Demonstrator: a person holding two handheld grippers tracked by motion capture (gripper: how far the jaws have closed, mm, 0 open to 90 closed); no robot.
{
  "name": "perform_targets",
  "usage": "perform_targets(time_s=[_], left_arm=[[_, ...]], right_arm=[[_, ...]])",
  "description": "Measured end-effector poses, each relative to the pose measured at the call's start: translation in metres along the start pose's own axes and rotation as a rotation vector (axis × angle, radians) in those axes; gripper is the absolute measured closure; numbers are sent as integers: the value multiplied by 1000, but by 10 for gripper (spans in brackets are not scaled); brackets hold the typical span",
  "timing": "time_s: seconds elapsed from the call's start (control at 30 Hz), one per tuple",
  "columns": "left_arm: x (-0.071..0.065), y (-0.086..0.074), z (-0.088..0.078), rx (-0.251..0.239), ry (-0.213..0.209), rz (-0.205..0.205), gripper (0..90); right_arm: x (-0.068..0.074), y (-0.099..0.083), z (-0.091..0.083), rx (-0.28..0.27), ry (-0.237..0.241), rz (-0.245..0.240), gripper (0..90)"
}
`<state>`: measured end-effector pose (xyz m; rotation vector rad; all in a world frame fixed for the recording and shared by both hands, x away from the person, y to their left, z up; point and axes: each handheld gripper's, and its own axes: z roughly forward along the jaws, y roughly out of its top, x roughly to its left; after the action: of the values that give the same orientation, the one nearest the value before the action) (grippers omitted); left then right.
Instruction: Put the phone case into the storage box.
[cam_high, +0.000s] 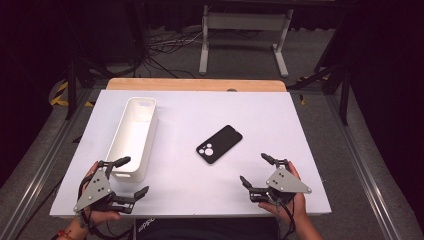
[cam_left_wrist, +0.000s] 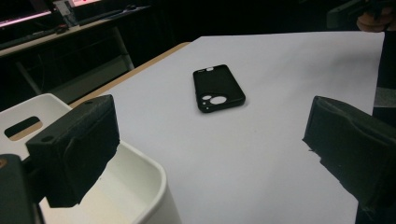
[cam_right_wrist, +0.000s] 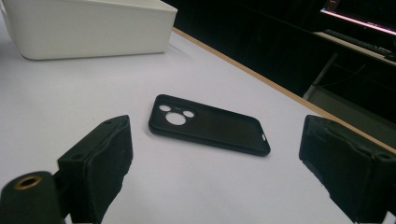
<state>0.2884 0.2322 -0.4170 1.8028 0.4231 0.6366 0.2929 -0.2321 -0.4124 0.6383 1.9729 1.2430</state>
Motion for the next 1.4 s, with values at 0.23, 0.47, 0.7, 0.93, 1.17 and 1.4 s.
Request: perform_targets(time_s=[0.23,0.47,0.7,0.93,1.17,1.4], left_arm=[[0,1,1,3,-17,1,41],[3,1,1,5,-19,-1,46],[1,0,-1,18,-17,2,49],[2,-1,-2,24,-10,-2,51],[2,-2,-2,29,-23,7,59],[0,1,-4,28,-16,19,60]], right_arm=[[1,1,3,9,25,-4,119],[0,4,5,11,36,-7,156],[-6,7,7,8,34,5,232],[-15,13,13,37,29,6,390],[-20,17,16,49,29,3,561],[-22,23,18,69,72,-24,900]])
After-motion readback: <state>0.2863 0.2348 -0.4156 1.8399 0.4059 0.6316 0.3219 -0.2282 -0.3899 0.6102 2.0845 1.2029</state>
